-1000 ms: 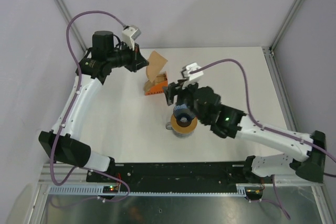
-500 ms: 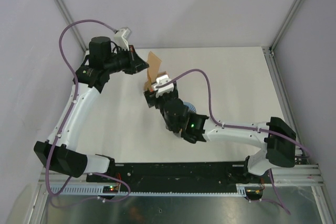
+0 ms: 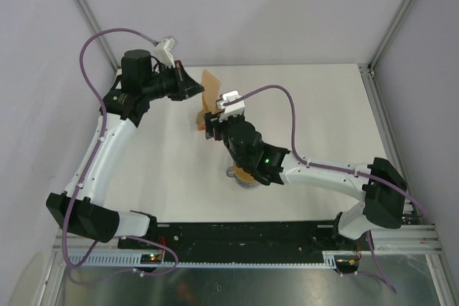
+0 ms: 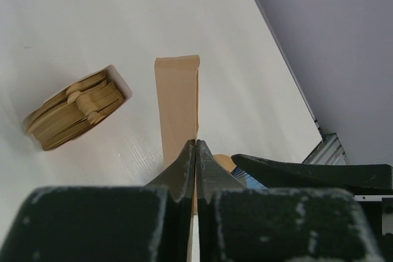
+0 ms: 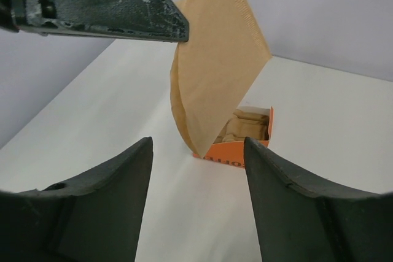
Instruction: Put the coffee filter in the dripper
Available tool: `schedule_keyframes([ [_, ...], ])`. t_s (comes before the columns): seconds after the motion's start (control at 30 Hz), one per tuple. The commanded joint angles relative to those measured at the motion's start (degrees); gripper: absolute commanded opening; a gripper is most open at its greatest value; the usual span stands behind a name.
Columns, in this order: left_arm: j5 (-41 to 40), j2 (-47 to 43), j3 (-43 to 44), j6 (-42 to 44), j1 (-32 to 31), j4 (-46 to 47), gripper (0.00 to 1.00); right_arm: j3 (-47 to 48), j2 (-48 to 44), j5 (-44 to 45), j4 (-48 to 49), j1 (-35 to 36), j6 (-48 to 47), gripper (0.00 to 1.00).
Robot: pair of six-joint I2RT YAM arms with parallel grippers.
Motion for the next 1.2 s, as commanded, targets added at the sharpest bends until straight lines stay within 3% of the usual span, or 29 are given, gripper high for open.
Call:
schedule_keyframes([
  [0.0, 0.59, -1.03, 1.17, -1.91, -0.31, 1.62, 0.0, 2.26, -0.87, -1.06, 1.77, -1.15, 1.62, 0.63],
  [0.9, 2.72, -0.87, 0.84, -2.09, -0.37, 1.72, 0.0, 7.23, 4.69, 3.08, -2.04, -2.72, -1.36, 0.55],
  [1.17, 4.14, -0.9, 0.42, -2.86, -0.31, 1.68, 0.0, 8.03, 6.49, 4.74, 0.77, -3.24, -4.73, 0.47],
])
